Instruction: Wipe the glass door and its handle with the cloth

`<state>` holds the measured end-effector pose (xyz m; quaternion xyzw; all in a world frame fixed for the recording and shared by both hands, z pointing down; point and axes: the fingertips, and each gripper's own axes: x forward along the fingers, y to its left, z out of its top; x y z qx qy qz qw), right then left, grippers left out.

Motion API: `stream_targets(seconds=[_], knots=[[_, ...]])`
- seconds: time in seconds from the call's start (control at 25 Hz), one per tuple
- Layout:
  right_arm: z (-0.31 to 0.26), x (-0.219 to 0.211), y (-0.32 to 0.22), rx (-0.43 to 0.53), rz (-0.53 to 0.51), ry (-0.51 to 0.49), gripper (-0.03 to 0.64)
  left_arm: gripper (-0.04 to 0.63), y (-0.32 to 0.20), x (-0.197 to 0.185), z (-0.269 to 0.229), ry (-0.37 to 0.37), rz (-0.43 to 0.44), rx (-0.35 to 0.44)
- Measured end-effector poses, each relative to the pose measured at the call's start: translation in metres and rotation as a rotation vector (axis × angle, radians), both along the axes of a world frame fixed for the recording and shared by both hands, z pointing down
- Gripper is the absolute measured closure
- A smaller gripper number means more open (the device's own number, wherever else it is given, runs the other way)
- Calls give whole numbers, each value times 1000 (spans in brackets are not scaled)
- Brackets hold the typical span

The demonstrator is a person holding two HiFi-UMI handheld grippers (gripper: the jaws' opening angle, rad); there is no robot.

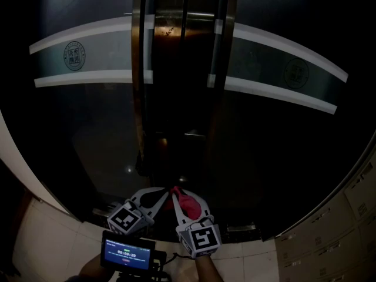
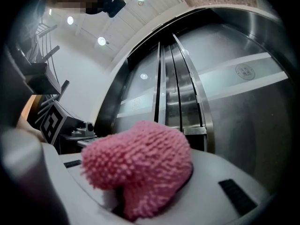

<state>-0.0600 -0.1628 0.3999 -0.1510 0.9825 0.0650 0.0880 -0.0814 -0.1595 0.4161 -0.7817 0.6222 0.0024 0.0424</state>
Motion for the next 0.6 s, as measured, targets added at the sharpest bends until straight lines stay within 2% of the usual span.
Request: stream_targets(seconds=[0.6], knots=[[2,0,2,6,-3,4,571,581,2,0,2,24,2,-1]])
